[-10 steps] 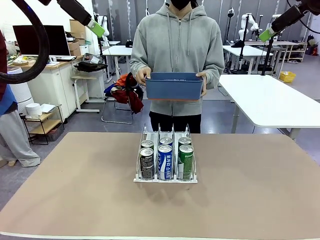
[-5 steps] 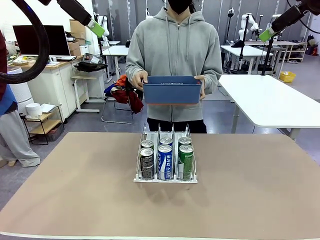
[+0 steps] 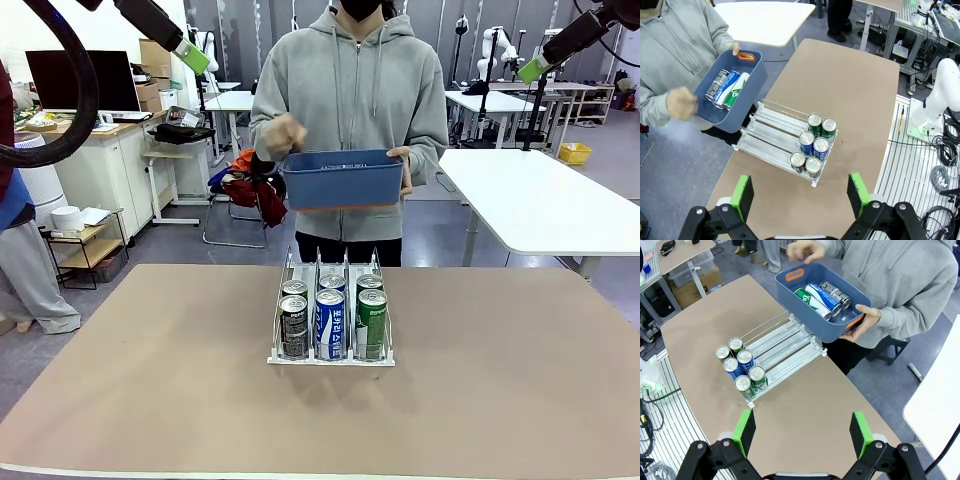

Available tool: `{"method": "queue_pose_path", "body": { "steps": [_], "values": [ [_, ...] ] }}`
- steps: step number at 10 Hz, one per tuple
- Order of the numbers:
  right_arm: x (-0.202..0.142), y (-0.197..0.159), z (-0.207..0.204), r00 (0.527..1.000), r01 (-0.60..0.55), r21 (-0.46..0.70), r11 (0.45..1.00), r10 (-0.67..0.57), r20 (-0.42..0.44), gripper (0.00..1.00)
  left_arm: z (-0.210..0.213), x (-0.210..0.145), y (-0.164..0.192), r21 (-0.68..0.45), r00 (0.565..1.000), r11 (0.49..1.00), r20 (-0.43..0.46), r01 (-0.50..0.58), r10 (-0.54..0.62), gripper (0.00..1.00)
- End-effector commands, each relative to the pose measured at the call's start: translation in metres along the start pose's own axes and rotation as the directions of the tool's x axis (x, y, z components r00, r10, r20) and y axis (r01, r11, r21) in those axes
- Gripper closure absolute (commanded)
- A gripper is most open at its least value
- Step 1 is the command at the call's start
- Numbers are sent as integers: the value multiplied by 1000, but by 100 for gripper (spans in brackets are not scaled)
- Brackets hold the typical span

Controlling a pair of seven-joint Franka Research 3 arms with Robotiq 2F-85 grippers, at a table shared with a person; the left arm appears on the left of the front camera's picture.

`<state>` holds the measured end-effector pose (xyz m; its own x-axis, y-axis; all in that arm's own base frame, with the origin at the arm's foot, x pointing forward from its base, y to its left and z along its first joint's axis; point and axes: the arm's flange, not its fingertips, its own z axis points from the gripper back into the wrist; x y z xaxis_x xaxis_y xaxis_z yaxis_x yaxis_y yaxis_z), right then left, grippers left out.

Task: Fill the beverage cans into the dispenser.
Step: Pick up the Pepsi coke handed by the human.

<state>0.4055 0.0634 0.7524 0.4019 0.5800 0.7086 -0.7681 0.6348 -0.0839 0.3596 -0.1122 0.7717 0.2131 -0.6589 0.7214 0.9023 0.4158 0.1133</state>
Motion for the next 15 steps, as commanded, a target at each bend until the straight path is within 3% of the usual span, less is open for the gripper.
{"method": "queue_pose_path", "body": {
  "steps": [1,15],
  "values": [
    [0,1,0,1000,-2,3,1000,2,-1,0,0,0,0,8,1000,1000,-1,-6,6,0],
    [0,1,0,1000,-2,3,1000,2,-1,0,0,0,0,8,1000,1000,-1,-6,6,0]
  ]
}}
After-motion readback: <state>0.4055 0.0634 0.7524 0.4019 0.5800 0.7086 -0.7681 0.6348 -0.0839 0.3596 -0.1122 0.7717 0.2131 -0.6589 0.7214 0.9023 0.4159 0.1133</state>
